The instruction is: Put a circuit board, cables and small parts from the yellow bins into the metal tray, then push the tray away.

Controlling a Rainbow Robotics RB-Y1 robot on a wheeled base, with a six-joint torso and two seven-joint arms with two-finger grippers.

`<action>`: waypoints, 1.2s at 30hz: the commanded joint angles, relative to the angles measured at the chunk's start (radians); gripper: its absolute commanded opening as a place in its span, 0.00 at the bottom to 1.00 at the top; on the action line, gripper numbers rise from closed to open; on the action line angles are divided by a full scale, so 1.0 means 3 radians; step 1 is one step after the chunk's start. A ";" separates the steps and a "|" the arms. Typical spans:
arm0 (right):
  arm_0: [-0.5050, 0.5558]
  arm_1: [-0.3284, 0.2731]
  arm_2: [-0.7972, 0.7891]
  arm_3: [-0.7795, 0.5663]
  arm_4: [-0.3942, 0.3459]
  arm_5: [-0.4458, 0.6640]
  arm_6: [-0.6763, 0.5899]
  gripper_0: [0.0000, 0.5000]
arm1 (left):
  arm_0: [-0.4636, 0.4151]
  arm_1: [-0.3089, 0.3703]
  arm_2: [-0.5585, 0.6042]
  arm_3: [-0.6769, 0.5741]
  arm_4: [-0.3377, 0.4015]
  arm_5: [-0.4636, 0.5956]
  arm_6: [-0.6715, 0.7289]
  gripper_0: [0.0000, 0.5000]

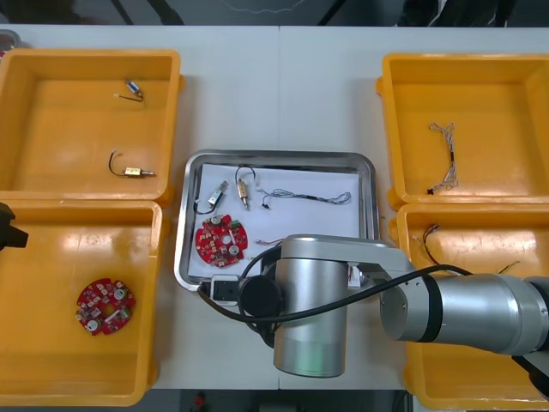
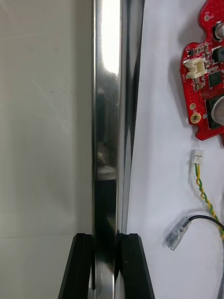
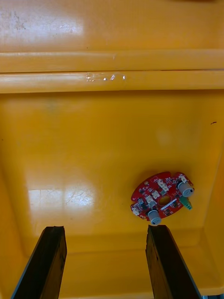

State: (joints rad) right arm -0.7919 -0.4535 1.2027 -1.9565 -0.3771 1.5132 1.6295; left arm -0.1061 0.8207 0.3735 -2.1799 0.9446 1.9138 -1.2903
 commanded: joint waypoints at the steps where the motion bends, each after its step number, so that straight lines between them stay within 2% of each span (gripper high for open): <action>1: -0.0244 -0.0099 0.0097 -0.0033 0.0035 -0.0028 0.0121 0.00 | 0.0062 0.0143 0.0085 -0.0097 -0.0019 0.0020 -0.0173 1.00; 13: -0.0597 -0.0227 0.0204 0.0038 0.0081 -0.0023 0.0121 0.00 | 0.0062 0.0143 0.0085 -0.0097 -0.0019 0.0020 -0.0173 1.00; 36: -0.1195 -0.0053 0.0194 0.0667 0.0106 -0.0053 0.0152 0.00 | 0.0062 0.0143 0.0085 -0.0097 -0.0019 0.0020 -0.0173 1.00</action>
State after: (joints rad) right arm -1.0855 -0.4976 1.2563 -1.7779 -0.3560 1.5093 1.6463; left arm -0.1061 0.8208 0.3735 -2.1805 0.9446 1.9138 -1.2903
